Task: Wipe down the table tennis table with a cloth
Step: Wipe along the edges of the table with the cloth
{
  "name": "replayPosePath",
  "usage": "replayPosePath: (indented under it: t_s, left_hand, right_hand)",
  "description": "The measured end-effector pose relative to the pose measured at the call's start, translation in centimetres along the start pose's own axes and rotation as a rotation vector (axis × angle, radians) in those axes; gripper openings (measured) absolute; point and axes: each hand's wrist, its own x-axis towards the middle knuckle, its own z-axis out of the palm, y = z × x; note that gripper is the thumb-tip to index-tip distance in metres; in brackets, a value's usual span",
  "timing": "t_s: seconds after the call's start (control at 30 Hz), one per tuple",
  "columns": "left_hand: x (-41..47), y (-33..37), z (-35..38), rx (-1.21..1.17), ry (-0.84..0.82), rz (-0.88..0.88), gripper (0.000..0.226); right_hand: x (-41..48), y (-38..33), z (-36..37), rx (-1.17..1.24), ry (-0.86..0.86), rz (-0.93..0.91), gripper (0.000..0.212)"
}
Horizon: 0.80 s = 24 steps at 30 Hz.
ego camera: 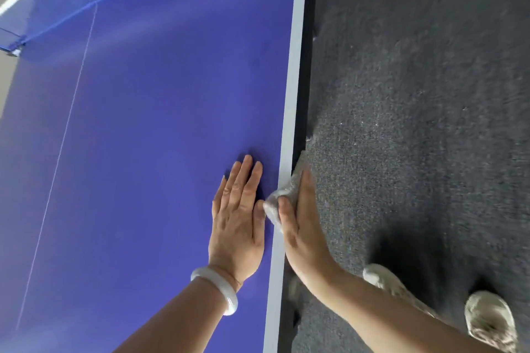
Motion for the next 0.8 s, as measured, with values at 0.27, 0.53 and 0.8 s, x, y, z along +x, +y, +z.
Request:
replayPosePath:
  t_s: [0.27, 0.53, 0.8]
  left_hand:
    - [0.2, 0.4, -0.1, 0.062, -0.021, 0.003, 0.056]
    - [0.7, 0.6, -0.6, 0.12, -0.039, 0.045, 0.054]
    - [14.8, 0.0, -3.3, 0.115, 0.031, 0.089, 0.042]
  right_hand:
    - [16.1, -4.6, -2.9, 0.008, 0.089, 0.024, 0.027]
    - [15.4, -5.4, -3.6, -0.101, 0.112, 0.091, 0.057]
    - [15.2, -5.4, -3.3, -0.103, 0.155, 0.085, 0.071]
